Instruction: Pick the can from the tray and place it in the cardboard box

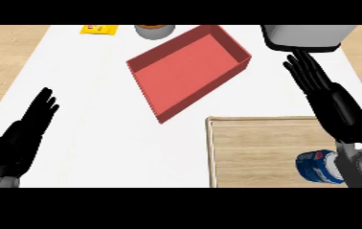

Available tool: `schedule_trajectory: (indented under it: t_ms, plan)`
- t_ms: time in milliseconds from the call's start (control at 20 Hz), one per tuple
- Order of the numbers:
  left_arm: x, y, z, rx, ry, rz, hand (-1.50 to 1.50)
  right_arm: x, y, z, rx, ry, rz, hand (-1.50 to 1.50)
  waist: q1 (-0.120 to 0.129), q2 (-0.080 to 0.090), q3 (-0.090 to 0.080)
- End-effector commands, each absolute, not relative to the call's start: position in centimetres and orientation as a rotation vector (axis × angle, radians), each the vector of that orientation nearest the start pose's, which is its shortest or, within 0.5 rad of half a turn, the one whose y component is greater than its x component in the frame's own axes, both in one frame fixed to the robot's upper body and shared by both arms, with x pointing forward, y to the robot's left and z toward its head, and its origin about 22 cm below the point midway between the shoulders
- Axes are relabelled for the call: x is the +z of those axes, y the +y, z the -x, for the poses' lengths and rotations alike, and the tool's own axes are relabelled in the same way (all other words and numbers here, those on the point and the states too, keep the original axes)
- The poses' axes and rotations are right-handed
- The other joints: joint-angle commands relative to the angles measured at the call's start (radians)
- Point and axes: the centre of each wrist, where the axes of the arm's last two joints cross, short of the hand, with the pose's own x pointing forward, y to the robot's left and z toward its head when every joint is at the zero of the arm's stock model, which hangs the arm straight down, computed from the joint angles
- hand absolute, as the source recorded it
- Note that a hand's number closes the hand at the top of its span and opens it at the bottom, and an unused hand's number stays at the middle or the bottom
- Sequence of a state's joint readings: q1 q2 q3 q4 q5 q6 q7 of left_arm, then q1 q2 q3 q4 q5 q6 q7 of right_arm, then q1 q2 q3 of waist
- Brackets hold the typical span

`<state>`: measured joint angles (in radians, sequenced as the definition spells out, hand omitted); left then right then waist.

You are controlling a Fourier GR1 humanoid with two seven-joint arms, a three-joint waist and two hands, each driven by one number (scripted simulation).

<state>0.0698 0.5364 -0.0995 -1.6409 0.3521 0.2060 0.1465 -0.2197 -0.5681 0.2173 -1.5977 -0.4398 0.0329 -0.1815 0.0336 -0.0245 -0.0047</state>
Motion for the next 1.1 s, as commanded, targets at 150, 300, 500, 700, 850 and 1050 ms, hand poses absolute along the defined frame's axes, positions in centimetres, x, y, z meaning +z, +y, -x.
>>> schedule_trajectory:
  t_ms: [150,300,500,700,850,1050]
  plan:
    - [6.0,30.4,-23.4,-0.179,-1.540,-0.188,0.00,3.6,-31.8,-25.6,-0.126,-1.581,0.350,-1.50,-0.139,0.016,0.001]
    - [5.3,30.5,-23.0,-0.172,-1.492,-0.175,0.00,10.4,-32.4,-27.7,-0.377,-2.029,0.446,-1.50,-0.271,-0.103,0.023]
    - [6.3,28.7,-23.5,-0.273,-1.577,-0.127,0.00,-1.5,-40.0,-18.3,0.042,-1.208,1.058,-1.50,-0.225,0.035,-0.018]
    - [6.5,27.2,-24.0,-0.330,-1.598,-0.072,0.00,-2.9,-39.6,-15.8,0.185,-1.151,1.263,-1.50,-0.170,0.033,-0.018]
    - [6.5,26.6,-24.1,-0.356,-1.599,-0.065,0.00,-2.9,-39.7,-14.2,0.208,-1.091,1.346,-1.50,-0.154,0.028,-0.021]
    - [6.2,25.9,-24.3,-0.375,-1.599,-0.069,0.00,-2.5,-39.2,-12.7,0.219,-0.995,1.349,-1.50,-0.135,0.031,-0.024]
